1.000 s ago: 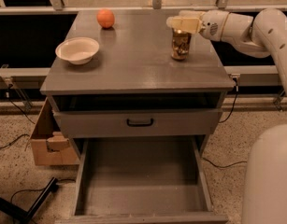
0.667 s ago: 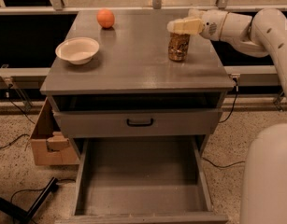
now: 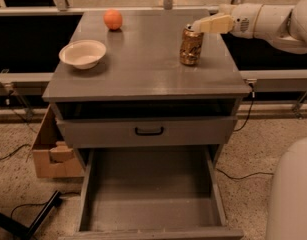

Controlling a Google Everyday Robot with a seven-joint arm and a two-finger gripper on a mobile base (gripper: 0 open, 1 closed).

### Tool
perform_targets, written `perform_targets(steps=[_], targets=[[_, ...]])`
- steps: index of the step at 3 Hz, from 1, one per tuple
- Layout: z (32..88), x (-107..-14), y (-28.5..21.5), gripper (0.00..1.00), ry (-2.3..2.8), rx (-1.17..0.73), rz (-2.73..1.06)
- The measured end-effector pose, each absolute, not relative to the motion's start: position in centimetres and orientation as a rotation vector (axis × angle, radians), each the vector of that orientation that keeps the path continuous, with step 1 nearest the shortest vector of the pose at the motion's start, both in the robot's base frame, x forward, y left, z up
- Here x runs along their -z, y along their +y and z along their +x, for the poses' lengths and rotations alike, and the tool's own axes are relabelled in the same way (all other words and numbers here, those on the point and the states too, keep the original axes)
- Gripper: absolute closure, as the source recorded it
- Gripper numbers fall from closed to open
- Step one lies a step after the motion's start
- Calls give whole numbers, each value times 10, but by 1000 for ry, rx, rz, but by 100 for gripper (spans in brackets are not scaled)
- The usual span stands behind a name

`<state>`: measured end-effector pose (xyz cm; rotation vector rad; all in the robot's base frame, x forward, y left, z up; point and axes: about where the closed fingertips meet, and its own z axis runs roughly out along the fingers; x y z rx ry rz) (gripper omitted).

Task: Pick orange can from middle drawer and place on counter

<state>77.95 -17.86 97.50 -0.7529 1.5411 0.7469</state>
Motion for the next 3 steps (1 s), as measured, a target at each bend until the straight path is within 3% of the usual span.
perform_targets(steps=[1,2,3], targets=[[748,-1002,-248,0,1639,-411,-748],[703,-1044,-286,0,1630,-180,-685],[673,-1048,-273,0,1638,-78,-722]])
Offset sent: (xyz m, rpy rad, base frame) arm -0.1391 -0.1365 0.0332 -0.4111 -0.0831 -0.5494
